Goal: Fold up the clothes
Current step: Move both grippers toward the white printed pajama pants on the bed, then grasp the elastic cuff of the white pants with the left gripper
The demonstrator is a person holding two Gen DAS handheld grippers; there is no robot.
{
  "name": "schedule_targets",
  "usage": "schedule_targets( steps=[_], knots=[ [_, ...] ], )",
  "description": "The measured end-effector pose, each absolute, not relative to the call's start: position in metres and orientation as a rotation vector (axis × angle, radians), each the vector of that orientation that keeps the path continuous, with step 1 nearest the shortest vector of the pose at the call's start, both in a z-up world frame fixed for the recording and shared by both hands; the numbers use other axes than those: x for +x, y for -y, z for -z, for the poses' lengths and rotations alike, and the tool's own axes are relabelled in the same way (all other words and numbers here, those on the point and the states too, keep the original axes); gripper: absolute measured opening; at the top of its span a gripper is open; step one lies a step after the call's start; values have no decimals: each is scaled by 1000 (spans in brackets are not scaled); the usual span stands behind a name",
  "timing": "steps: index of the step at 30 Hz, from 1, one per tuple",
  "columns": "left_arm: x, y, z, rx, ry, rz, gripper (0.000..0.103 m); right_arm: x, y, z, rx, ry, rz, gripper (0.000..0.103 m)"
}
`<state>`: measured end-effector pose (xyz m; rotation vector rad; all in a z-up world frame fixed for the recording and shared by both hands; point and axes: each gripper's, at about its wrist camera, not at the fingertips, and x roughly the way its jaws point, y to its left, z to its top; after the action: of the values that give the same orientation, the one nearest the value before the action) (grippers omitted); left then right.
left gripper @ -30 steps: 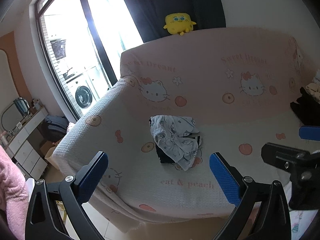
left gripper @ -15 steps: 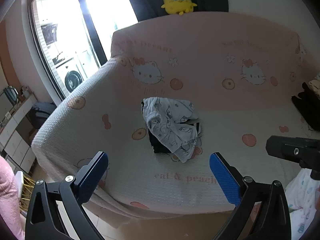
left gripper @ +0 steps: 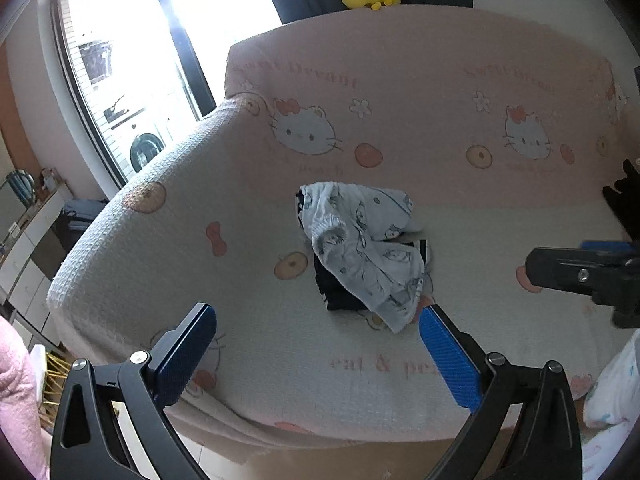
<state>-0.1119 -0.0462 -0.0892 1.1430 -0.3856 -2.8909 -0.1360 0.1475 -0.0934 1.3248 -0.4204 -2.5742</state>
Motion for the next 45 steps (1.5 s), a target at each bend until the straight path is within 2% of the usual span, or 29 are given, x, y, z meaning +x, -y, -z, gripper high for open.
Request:
schedule_targets(
  steps=[7, 11, 13, 19, 29, 38, 45],
  knots=[
    [-126, 49, 94, 1141, 431, 2869, 103, -159, -155, 112, 1256, 467, 2560, 102],
    [-133, 49, 92, 1122, 470, 2871, 103, -162, -142, 109, 1115, 297, 2637, 102],
    [-137, 49, 92, 1116, 495, 2866, 103, -166, -135, 119, 1133, 252, 2626, 102],
    [-150, 47, 98, 1101, 570, 2831, 103, -187, -146, 151, 1225, 471, 2485, 102],
    [-180, 60, 118, 1288, 388, 2823, 103, -196, -163, 188, 1367, 518, 2442, 102],
    [-215, 63, 137, 1416, 268, 2846, 103, -202, -148, 217, 1459, 364, 2468, 102],
    [-245, 61, 157, 1510, 219, 2852, 103, -207, -142, 228, 1459, 355, 2485, 102]
  ],
)
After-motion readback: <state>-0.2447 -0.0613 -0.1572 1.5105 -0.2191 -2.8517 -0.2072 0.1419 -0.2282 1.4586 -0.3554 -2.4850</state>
